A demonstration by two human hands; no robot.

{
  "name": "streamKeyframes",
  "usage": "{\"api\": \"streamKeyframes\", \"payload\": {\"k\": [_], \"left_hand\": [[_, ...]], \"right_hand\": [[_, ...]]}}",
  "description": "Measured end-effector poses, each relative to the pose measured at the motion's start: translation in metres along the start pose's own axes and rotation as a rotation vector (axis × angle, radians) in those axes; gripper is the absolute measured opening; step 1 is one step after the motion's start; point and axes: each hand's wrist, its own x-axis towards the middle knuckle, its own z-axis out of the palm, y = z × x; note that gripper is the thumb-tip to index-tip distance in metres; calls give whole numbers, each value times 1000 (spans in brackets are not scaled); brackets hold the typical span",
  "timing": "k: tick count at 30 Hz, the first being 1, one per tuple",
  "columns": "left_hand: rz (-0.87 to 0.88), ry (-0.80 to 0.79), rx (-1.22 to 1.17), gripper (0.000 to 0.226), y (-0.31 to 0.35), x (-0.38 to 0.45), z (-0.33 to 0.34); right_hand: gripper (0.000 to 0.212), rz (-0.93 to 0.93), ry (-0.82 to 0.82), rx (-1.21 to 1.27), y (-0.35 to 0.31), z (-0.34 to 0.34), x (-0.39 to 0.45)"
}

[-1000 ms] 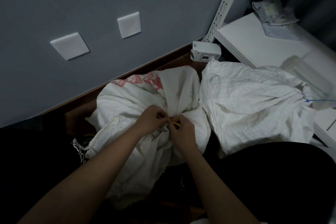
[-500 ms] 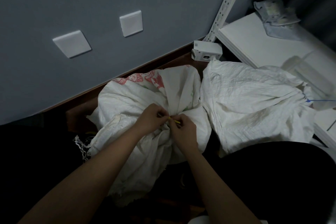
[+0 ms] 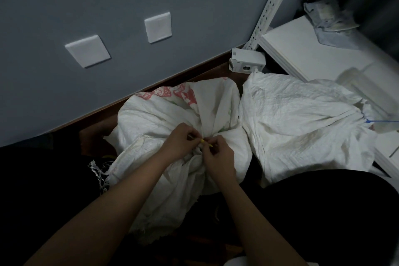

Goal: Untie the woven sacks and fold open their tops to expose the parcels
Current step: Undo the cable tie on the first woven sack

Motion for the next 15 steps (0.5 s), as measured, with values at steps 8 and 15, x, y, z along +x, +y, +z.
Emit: {"api": "streamKeyframes", "payload": {"k": [8,15], "left_hand": [[1,29,5,10,3,-5,-1],[-45,36,-68,12,6,-7,-7]], "right_hand": [[16,-61,-75,-121,3,-1,6],[13,-85,-132,40,6,-8,10]]}}
